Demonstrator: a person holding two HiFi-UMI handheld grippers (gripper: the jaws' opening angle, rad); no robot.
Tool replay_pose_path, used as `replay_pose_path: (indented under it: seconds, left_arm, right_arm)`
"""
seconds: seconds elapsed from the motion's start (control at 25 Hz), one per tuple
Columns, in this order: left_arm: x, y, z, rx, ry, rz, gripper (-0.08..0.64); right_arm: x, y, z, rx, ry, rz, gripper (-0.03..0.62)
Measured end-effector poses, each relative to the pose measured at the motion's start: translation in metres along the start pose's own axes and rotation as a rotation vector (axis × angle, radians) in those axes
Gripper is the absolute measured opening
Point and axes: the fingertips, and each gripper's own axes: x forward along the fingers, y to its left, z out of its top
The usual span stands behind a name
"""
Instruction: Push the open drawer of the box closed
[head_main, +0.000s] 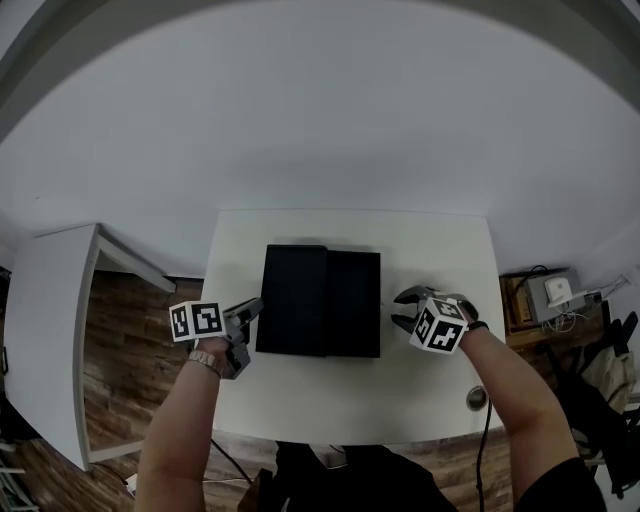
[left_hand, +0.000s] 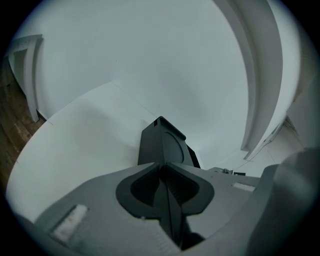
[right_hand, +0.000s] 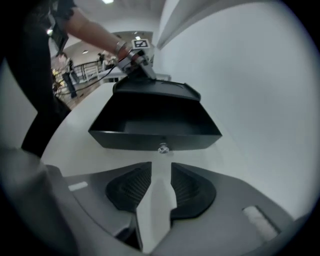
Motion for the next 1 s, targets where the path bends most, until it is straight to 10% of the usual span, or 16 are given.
replay_pose_path:
  seconds: [1.0]
  left_arm:
    - [0.001, -0.003, 0.0, 0.003, -0.009, -0.026, 0.048]
  right_arm:
    - [0.031, -0.004, 0.057, -0.115, -0.009, 0.03, 0.072]
